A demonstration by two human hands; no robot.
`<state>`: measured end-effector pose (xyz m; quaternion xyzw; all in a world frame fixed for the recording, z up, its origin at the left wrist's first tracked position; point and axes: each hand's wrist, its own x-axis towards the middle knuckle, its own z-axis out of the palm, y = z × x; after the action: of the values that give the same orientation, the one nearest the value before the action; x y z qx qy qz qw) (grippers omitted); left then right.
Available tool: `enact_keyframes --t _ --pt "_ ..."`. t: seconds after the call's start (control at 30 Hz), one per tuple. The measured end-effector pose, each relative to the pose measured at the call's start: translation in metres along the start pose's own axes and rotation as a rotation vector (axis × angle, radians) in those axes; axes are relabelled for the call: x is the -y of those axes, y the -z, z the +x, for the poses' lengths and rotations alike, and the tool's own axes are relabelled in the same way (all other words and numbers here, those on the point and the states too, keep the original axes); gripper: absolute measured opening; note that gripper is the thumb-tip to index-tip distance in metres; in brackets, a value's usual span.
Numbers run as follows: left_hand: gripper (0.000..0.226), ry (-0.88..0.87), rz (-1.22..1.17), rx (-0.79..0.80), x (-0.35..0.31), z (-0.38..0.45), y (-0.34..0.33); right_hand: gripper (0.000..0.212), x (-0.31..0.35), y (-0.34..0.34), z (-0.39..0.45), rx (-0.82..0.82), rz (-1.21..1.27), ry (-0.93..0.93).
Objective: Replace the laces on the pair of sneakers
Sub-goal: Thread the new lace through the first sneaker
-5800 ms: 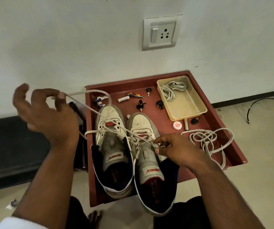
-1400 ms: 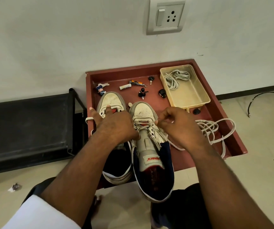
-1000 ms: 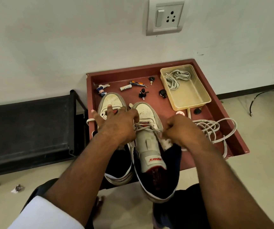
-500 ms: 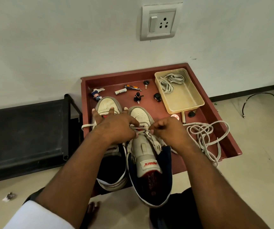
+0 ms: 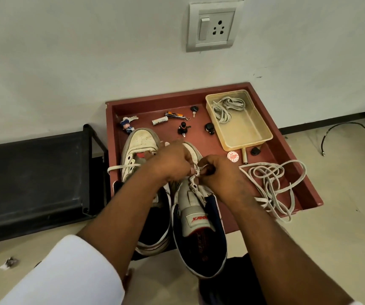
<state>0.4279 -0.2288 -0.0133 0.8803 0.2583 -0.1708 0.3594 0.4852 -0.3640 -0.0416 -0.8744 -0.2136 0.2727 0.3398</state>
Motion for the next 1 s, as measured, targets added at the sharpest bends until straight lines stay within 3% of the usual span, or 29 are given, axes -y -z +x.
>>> enact_keyframes --t 0.1,0.3,0.43,0.5,0.57,0.67,0.73,0.77,0.93,1.0 --pt "0.009 -0.004 -0.312 0.093 0.012 -0.005 0.010 0.034 0.002 -0.005 -0.002 -0.030 -0.030 0.005" --pt "0.011 -0.035 -0.536 0.154 0.028 -0.006 0.013 0.035 0.001 -0.007 -0.001 0.005 -0.024 -0.018" --pt "0.019 -0.066 -0.481 0.169 0.026 -0.005 0.013 0.029 0.000 -0.003 0.000 -0.017 0.003 0.016" --pt "0.012 -0.057 -0.423 0.166 0.023 -0.002 0.014 0.018 -0.001 -0.006 0.001 -0.050 -0.008 0.043" --pt "0.019 -0.093 -0.268 0.141 0.024 -0.001 0.014 0.010 -0.002 -0.010 0.003 -0.082 -0.063 0.063" --pt "0.062 -0.139 0.078 0.102 0.031 0.005 0.013 0.005 -0.002 -0.010 0.005 -0.107 -0.081 0.059" --pt "0.092 -0.146 0.135 0.097 0.034 0.010 0.011 0.014 -0.002 -0.007 0.004 -0.095 -0.076 0.035" --pt "0.097 -0.140 0.154 0.099 0.036 0.014 0.009 0.020 -0.003 -0.006 0.004 -0.079 -0.063 0.009" --pt "0.080 -0.042 0.217 0.103 0.026 0.005 0.011 0.023 -0.009 0.001 0.006 -0.185 0.365 -0.154" --pt "0.085 -0.036 0.160 0.122 0.030 0.006 0.010 0.020 -0.009 0.001 0.005 -0.215 0.399 -0.149"
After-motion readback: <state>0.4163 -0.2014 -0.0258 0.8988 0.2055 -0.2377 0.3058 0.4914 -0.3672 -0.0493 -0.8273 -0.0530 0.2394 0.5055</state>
